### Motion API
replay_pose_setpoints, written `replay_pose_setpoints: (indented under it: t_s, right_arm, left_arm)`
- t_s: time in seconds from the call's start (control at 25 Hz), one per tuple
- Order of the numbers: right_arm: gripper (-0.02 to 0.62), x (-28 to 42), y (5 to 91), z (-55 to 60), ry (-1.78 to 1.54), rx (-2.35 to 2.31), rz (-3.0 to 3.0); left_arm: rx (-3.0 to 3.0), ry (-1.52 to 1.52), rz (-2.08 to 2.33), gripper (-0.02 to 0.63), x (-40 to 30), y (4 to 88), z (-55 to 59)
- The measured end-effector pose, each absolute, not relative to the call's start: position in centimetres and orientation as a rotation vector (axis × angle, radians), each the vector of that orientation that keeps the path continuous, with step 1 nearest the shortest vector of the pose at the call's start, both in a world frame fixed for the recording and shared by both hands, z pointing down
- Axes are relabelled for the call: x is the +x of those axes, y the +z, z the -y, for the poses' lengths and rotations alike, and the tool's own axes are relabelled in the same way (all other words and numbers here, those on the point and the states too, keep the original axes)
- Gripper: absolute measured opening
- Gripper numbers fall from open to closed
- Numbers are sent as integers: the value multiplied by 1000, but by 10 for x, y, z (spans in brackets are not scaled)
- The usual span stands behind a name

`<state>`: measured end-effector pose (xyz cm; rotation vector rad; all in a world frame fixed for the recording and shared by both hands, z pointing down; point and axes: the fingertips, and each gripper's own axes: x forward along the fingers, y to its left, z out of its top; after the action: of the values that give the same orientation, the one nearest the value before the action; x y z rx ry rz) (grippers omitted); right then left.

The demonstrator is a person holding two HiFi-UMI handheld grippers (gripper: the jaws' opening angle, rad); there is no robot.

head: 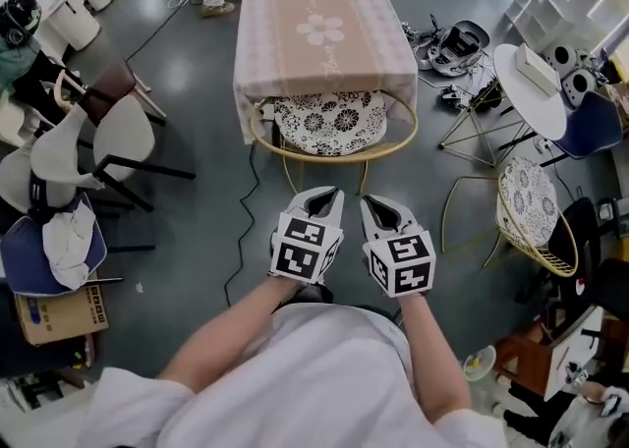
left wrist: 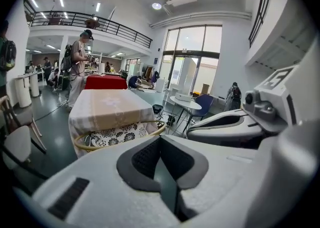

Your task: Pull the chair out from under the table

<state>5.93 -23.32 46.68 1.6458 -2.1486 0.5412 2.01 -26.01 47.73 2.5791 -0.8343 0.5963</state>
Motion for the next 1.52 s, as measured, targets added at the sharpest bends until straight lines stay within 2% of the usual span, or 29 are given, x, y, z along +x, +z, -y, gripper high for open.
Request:
replay_pose_setpoints:
  t_s: [0.68, 1.4, 1.52]
  right_arm:
    - [3, 84, 499, 284, 302, 1358, 2069]
    - [5, 138, 544, 321, 80, 948, 2026]
    - [5, 140, 550, 324, 51, 889, 2019]
  left_arm:
    - [2688, 858, 798, 6, 16, 514, 312]
    - [2741, 1406, 677, 8, 29, 569, 344]
    - [2731, 1460, 635, 28, 29, 577, 346]
